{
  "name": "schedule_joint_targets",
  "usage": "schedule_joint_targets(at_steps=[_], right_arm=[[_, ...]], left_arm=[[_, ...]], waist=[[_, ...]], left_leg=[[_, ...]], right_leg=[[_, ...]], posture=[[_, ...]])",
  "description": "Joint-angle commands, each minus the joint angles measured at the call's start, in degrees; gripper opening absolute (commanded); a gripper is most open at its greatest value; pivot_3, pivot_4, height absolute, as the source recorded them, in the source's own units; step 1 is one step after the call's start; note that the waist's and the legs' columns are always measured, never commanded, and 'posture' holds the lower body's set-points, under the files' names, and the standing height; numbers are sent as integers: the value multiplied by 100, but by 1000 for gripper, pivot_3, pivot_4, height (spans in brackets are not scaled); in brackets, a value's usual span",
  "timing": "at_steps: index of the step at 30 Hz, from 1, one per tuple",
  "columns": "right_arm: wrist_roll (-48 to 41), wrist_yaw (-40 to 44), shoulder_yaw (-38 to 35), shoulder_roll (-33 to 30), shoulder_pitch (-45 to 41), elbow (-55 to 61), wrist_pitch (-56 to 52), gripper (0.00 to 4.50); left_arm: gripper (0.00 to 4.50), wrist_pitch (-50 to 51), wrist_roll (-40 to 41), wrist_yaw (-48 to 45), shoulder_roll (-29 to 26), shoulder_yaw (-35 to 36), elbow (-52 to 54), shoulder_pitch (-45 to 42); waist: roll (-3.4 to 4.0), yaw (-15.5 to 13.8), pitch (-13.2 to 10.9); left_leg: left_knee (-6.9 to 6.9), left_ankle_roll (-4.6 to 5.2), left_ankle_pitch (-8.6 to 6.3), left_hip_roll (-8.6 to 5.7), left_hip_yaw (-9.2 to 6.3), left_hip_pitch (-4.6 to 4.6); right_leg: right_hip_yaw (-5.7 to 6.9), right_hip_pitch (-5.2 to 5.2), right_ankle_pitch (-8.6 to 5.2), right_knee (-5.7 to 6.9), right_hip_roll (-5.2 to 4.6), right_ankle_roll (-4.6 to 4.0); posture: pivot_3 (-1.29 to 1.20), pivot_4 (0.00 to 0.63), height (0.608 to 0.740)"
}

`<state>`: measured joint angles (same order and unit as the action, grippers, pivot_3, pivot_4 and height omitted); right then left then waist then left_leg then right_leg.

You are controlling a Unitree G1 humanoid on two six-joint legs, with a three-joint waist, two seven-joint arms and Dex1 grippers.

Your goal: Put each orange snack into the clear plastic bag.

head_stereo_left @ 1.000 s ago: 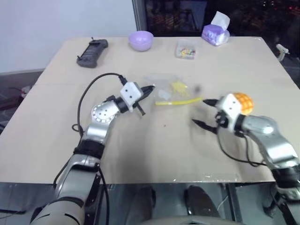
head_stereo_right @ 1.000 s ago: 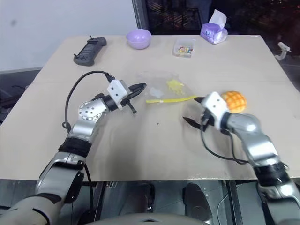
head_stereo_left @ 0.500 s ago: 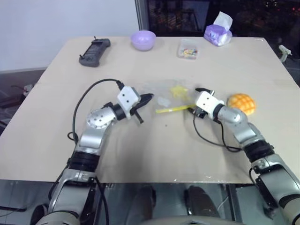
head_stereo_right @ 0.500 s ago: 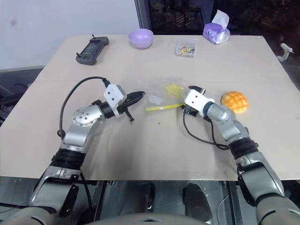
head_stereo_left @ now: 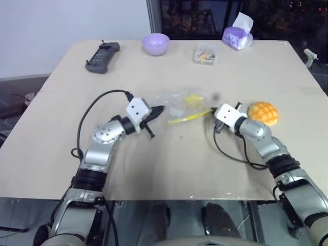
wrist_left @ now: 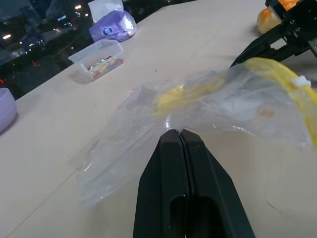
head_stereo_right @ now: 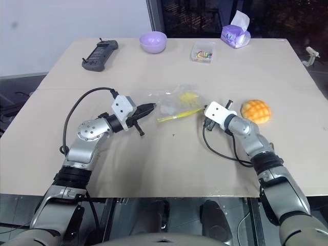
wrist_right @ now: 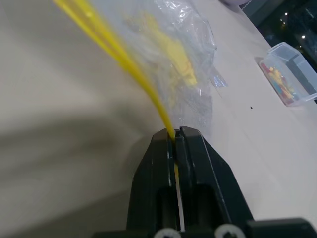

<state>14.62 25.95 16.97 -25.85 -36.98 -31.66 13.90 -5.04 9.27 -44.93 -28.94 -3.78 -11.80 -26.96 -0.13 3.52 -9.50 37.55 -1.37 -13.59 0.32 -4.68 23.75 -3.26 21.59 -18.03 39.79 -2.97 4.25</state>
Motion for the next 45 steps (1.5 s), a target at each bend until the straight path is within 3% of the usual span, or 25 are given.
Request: schedule_joint_targets(at_steps=[1,4,11,16,20,26,34,45], right_arm=[[-72,17,-171,32,-7,338,1,0],[-68,19,-172,51,-10,388,-50,0],[-52,30,-165,97,-23,667,-321,0],[63,7,-87,165,-12,788,-552,0],[243,-80,9,341,-41,721,-751,0],[546,-274,104,613,-186,704,-1095,0],[613,-401,-50,690,-239,716,-1603,0],[852,-1123,-161,1303,-384,1275,-3035,0]], left_arm=[[1027,-104,29,52,24,152,75,-54],[2301,-93,19,150,35,218,81,-37],[2301,14,40,468,-117,662,347,118],[2301,-20,-306,503,-294,429,1319,51],[2301,52,-870,100,-584,-233,2125,132],[2301,80,-1307,-232,-996,-654,2296,486],[2301,-43,-1613,144,-1370,-178,1715,615],[2301,241,-1413,301,-982,-77,2125,457]], waist=[[0,1,0],[0,3,0],[0,34,0],[-1,7,-1],[-1,-25,-1],[1,52,-2],[0,30,-2],[0,49,-2]], left_leg=[[0,0,0,0,0,0],[0,0,0,0,0,0],[0,1,0,1,0,0],[-1,0,0,1,-1,2],[-1,0,0,-1,2,3],[-15,1,-1,8,12,-10],[-14,2,-1,8,10,-6],[-15,2,-1,8,8,-4]], right_leg=[[0,0,0,0,0,0],[0,0,0,0,0,0],[-2,1,0,1,0,0],[-1,1,0,-1,0,0],[-2,0,0,-2,-2,0],[-16,6,0,2,10,-1],[-14,7,0,0,9,-1],[-11,9,0,2,9,-1]], posture=[[0,150,740],[0,150,740],[0,150,740],[0,150,740],[0,150,740],[0,150,740],[0,150,740],[0,150,740]])
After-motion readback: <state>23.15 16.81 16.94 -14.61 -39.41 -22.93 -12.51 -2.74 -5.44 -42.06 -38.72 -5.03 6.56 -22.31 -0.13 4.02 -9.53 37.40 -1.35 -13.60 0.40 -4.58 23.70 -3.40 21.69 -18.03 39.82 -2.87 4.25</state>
